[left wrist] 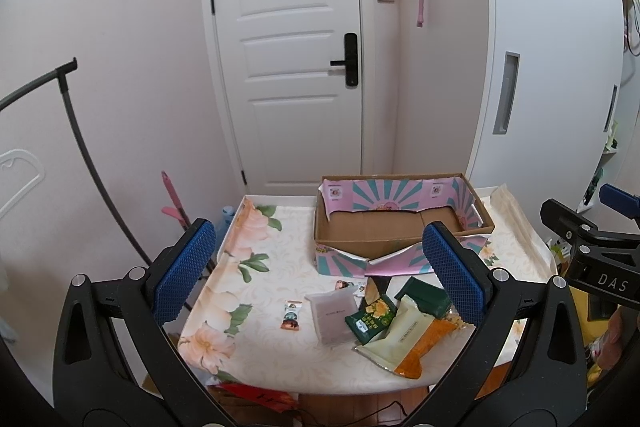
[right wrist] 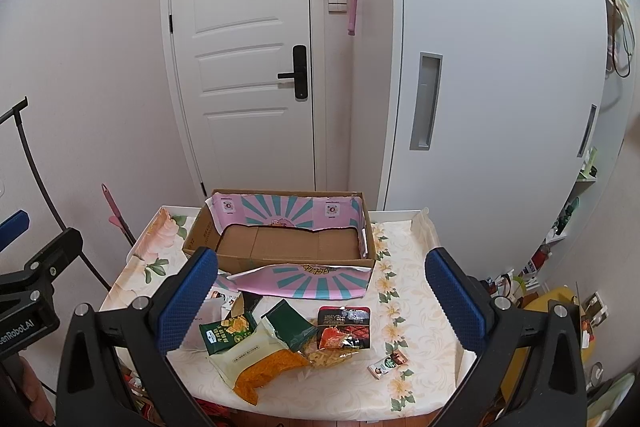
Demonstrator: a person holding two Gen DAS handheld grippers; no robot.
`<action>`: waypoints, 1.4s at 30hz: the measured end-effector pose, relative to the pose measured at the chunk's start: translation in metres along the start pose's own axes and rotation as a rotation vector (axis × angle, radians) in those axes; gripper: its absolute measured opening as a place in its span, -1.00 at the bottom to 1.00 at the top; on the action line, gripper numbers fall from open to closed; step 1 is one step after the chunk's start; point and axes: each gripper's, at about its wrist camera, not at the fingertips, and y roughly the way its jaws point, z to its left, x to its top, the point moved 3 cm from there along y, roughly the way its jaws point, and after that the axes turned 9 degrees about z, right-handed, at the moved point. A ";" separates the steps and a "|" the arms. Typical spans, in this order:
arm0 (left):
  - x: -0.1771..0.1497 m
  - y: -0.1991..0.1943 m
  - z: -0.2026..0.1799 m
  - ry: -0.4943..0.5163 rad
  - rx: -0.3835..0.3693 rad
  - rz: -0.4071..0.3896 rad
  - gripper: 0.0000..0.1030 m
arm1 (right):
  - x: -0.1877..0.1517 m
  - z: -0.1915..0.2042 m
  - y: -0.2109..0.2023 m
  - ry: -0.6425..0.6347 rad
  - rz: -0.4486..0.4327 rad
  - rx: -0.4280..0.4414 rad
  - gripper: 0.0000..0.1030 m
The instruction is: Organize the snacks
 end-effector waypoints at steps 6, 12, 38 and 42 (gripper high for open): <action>0.000 -0.001 -0.002 0.000 0.002 -0.001 0.99 | 0.000 -0.001 0.000 0.001 0.001 0.002 0.99; 0.001 -0.001 -0.004 -0.002 0.001 0.000 0.99 | 0.000 -0.001 0.000 0.002 -0.001 0.001 0.99; -0.003 0.001 0.017 -0.040 0.038 0.018 0.99 | -0.002 -0.005 0.002 0.011 0.017 0.007 0.99; -0.015 0.012 0.035 -0.065 0.058 0.073 0.99 | -0.004 -0.010 0.009 0.010 0.037 0.020 0.99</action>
